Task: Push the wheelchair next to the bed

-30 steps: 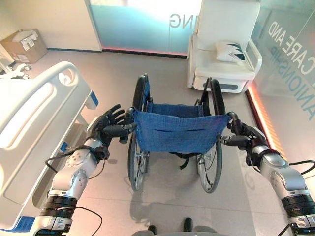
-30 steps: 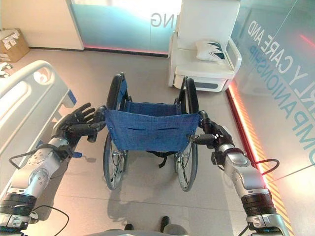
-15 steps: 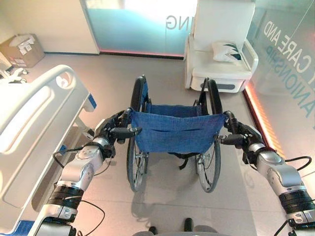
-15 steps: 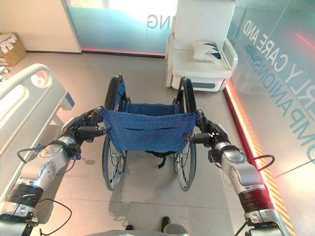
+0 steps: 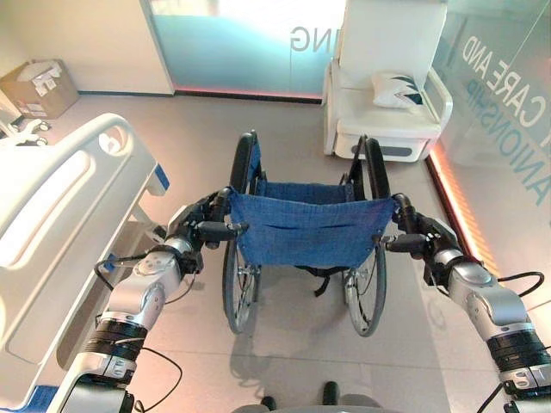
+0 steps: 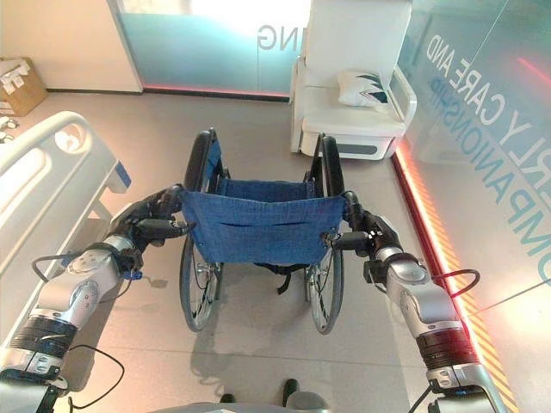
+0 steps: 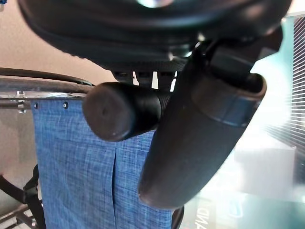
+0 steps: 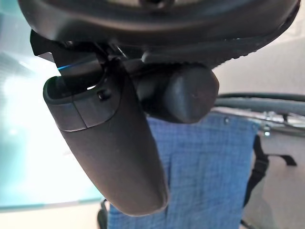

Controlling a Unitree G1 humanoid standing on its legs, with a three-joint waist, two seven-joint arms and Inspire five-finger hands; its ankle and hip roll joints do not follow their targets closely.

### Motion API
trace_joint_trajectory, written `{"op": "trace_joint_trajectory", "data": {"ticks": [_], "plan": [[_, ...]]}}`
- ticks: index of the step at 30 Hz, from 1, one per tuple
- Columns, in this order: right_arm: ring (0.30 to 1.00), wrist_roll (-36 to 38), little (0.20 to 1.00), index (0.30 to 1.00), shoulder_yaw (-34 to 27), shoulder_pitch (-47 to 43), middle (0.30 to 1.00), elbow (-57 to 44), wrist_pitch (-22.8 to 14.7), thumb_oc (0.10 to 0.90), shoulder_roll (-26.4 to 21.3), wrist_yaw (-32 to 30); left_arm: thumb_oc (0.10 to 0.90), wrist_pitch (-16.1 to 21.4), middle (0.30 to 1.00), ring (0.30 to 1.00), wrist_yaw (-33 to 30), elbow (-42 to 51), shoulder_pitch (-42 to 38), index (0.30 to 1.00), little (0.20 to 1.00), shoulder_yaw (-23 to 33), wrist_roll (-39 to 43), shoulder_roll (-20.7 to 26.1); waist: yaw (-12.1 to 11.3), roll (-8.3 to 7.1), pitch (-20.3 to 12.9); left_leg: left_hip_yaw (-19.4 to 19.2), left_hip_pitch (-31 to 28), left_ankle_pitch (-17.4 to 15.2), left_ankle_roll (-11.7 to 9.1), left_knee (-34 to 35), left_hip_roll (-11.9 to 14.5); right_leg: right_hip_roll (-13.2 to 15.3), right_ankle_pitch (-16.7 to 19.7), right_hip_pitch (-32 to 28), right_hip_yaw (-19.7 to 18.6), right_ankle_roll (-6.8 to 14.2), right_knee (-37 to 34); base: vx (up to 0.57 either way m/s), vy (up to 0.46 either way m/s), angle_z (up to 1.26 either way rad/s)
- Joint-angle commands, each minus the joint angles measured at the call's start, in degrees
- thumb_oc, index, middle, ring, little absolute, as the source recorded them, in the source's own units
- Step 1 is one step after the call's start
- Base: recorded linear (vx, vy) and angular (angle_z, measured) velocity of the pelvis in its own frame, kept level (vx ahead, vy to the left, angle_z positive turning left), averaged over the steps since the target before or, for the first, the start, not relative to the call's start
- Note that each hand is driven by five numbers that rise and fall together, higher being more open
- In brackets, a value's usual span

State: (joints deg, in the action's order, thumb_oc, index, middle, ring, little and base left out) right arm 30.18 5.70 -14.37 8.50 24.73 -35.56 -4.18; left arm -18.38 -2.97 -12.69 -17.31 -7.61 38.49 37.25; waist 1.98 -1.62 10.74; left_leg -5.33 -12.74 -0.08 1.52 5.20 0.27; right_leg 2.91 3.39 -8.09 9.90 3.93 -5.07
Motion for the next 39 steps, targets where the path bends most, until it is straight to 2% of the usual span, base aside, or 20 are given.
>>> {"op": "trace_joint_trajectory", "data": {"ticks": [1, 5, 10, 13, 14, 15, 16, 17, 18, 19, 30, 39], "plan": [[0.900, 2.2, 0.900, 0.900, 3.3, -5.2, 0.900, -3.6, -3.0, 0.800, 1.3, 3.0, 0.800, 2.3, 0.900, 0.900, 7.5, 7.2, -6.4, 0.900, 0.900, -2.2, 6.1, -0.3, -1.3, 0.19, -1.8, -3.0, 2.1, -0.6, 0.8, -0.2, -3.5, 0.2, -0.3, -0.3, 0.8, 2.5, 2.0, 0.00, 0.000, 0.00], [0.900, 2.4, 0.900, 0.900, 3.8, -5.7, 0.900, -4.1, -2.7, 0.800, 0.6, 3.0, 0.800, -1.8, 0.900, 0.900, 4.7, 7.5, -5.9, 0.900, 0.900, -2.4, 3.7, 0.5, -1.6, 0.26, -1.8, -2.9, 2.0, -0.4, 0.7, -0.2, -3.5, 0.3, -0.4, -0.4, 1.1, 2.7, 2.1, 0.00, 0.000, 0.00], [0.900, 3.5, 0.900, 0.900, 4.0, -6.7, 0.900, -4.8, -1.9, 0.800, -0.5, 3.4, 0.800, 0.6, 0.900, 0.900, 6.4, 7.5, -6.5, 0.900, 0.900, -2.5, 1.6, 2.0, -1.8, 0.17, -1.8, -2.7, 2.2, -0.4, 0.8, -0.2, -3.6, 0.4, -0.4, -0.3, 1.3, 2.8, 2.2, 0.00, 0.000, 0.00], [0.900, 3.8, 0.900, 0.900, 3.9, -6.5, 0.900, -5.2, -2.3, 0.800, -0.9, 4.3, 0.800, 0.2, 0.900, 0.900, 7.8, 8.9, -6.5, 0.900, 0.900, -2.6, 3.3, 2.6, -1.8, 0.26, -1.8, -2.8, 2.3, -0.5, 0.7, -0.2, -3.5, 0.4, -0.3, -0.2, 1.5, 2.8, 2.1, 0.00, 0.000, 0.00], [0.900, 3.7, 0.900, 0.900, 3.9, -6.2, 0.900, -5.4, -2.5, 0.800, -0.8, 4.3, 0.706, -0.3, 0.759, 0.759, 8.1, 9.6, -6.5, 0.759, 0.759, -2.7, 3.6, 2.5, -1.8, 0.28, -1.8, -2.8, 2.3, -0.4, 0.7, -0.2, -3.5, 0.4, -0.3, -0.2, 1.5, 2.8, 2.1, 0.00, 0.000, 0.00], [0.698, 3.5, 0.698, 0.698, 3.9, -6.0, 0.698, -5.5, -2.7, 0.665, -0.7, 4.7, 0.549, -0.8, 0.524, 0.524, 8.6, 10.0, -6.5, 0.524, 0.524, -2.8, 4.0, 2.5, -1.8, 0.29, -1.8, -2.8, 2.3, -0.4, 0.7, -0.2, -3.5, 0.4, -0.3, -0.2, 1.5, 2.8, 2.1, 0.00, 0.000, 0.00], [0.545, 3.4, 0.545, 0.545, 4.0, -5.9, 0.545, -5.6, -2.9, 0.563, -0.7, 4.9, 0.482, -1.2, 0.422, 0.422, 9.0, 10.2, -6.5, 0.422, 0.422, -3.0, 3.9, 2.4, -1.8, 0.32, -1.8, -2.8, 2.3, -0.4, 0.7, -0.2, -3.5, 0.4, -0.2, -0.3, 1.6, 2.8, 2.0, 0.00, 0.000, 0.00], [0.465, 3.3, 0.465, 0.465, 4.1, -5.9, 0.465, -5.7, -3.0, 0.510, -0.7, 5.0, 0.436, -1.5, 0.354, 0.354, 9.2, 10.3, -6.5, 0.354, 0.354, -3.1, 3.7, 2.4, -1.8, 0.34, -1.9, -2.8, 2.4, -0.4, 0.7, -0.2, -3.5, 0.4, -0.2, -0.3, 1.6, 2.8, 2.0, 0.00, 0.000, 0.00], [0.342, 3.3, 0.342, 0.342, 4.2, -5.9, 0.342, -5.7, -3.1, 0.428, -0.7, 5.1, 0.400, -2.1, 0.300, 0.300, 9.7, 10.5, -6.6, 0.300, 0.300, -3.2, 3.3, 2.5, -1.8, 0.36, -1.8, -2.7, 2.4, -0.5, 0.7, -0.2, -3.5, 0.4, -0.2, -0.3, 1.5, 2.8, 1.9, 0.00, 0.000, 0.00], [0.300, 3.2, 0.300, 0.300, 4.3, -6.0, 0.300, -5.7, -3.3, 0.400, -0.7, 5.3, 0.400, -2.7, 0.300, 0.300, 10.2, 10.5, -6.6, 0.300, 0.300, -3.4, 2.7, 2.6, -1.8, 0.39, -1.8, -2.6, 2.4, -0.5, 0.7, -0.2, -3.6, 0.4, -0.2, -0.3, 1.5, 2.8, 1.9, 0.00, 0.000, 0.00], [0.300, 4.2, 0.300, 0.300, 5.8, -7.2, 0.300, -6.1, -3.4, 0.400, -1.2, 5.5, 0.400, -2.8, 0.300, 0.300, 11.7, 8.8, -7.5, 0.300, 0.300, -5.4, 1.4, 3.5, -1.9, 0.46, -2.1, -2.2, 2.3, -0.5, 0.8, -0.2, -3.7, 0.5, -0.1, -0.4, 1.5, 3.0, 1.6, 0.00, 0.000, 0.00], [0.300, 3.3, 0.300, 0.300, 5.9, -6.5, 0.300, -6.7, -3.9, 0.400, -0.8, 5.7, 0.400, -5.0, 0.300, 0.300, 13.2, 10.0, -6.6, 0.300, 0.300, -6.7, 0.1, 2.4, -2.2, 0.37, -1.6, -2.7, 2.2, -0.4, 0.9, -0.2, -3.6, 0.8, 0.0, -0.4, 2.1, 3.1, 1.8, 0.00, 0.000, 0.00]]}}
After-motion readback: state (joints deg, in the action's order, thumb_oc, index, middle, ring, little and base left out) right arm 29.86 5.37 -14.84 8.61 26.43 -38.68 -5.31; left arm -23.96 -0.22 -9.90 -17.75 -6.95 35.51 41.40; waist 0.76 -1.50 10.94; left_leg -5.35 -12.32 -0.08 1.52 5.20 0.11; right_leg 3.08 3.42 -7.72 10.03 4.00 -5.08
